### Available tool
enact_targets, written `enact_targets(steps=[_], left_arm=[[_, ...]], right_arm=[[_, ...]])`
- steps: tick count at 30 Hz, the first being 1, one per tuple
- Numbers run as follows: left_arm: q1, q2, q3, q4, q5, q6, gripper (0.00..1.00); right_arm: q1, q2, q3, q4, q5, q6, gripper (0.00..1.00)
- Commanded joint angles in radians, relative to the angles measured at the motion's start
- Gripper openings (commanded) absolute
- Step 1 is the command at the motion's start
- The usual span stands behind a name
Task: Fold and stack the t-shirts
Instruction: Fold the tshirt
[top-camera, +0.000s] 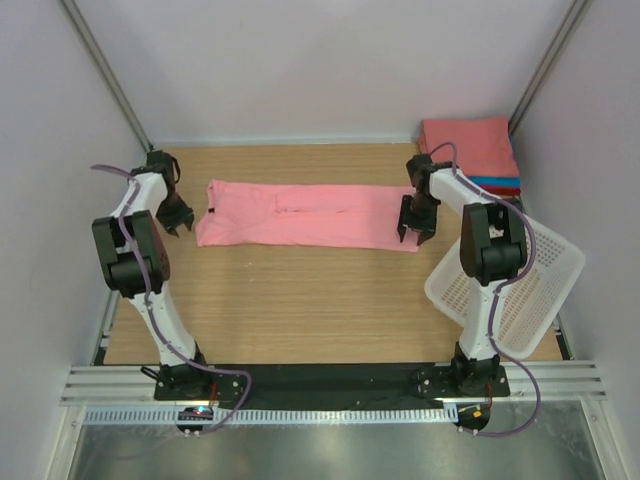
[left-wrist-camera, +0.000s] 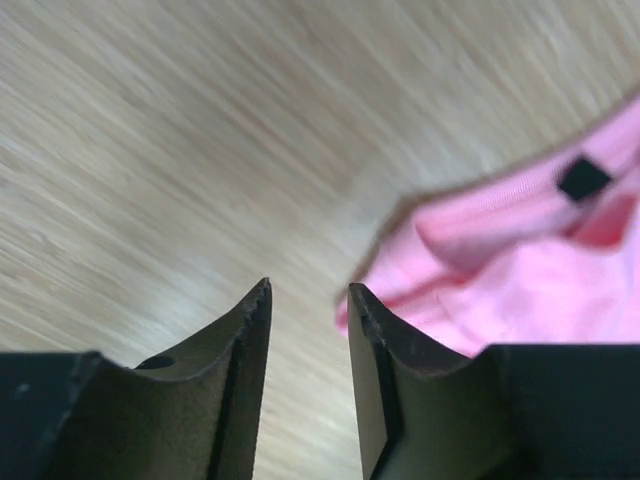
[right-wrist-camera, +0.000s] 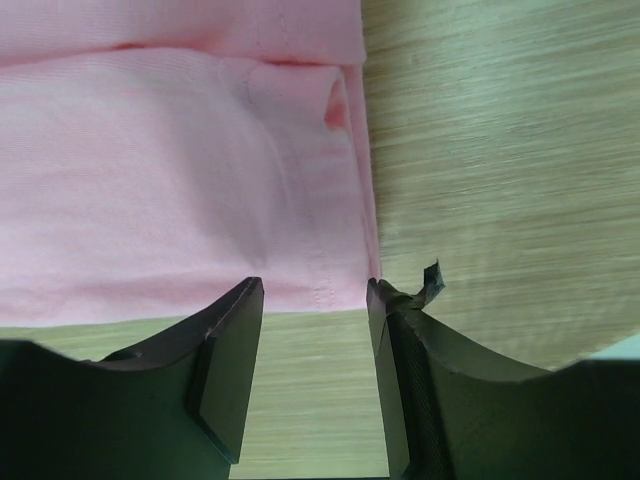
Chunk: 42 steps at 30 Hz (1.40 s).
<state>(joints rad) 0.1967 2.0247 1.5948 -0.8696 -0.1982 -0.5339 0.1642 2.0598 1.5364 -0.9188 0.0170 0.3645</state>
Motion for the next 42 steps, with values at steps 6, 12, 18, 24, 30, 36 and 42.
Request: enact_targets(steps=[6,12,18,24,30,36,42], left_arm=[[0.064,-0.241,-0.327,0.274,0.489,-0.07,0.48],[0.064,-0.187,-0.365,0.302,0.467,-0.1,0.49],[0.066,-0.118,-0.357,0.342,0.41,-0.147,0.49],[0.066,-0.051,-0.263,0.279,0.238,-0.146,0.15],[0.072,0.107,-0.05,0.276,0.235,-0.104,0.0],[0.075,0.29,0.253,0.238,0.282,-0.074,0.0],[0.093,0.42,0.445,0.221,0.351,-0.058,0.0]], right_arm=[[0.0,-0.049,0.201,-0.086,-0.005,0.039,0.54],[0.001,-0.047,0.249,-0.097,-0.049,0.039,0.55],[0.0,-0.078,0.231,-0.089,-0.043,0.037,0.55],[0.003,-0.11,0.209,-0.1,-0.034,0.033,0.55],[0.015,-0.118,0.169,-0.08,-0.081,-0.019,0.55],[0.122,-0.098,0.174,0.055,-0.1,-0.22,0.61],[0.248,-0.006,0.25,0.14,-0.094,-0.427,0.8]])
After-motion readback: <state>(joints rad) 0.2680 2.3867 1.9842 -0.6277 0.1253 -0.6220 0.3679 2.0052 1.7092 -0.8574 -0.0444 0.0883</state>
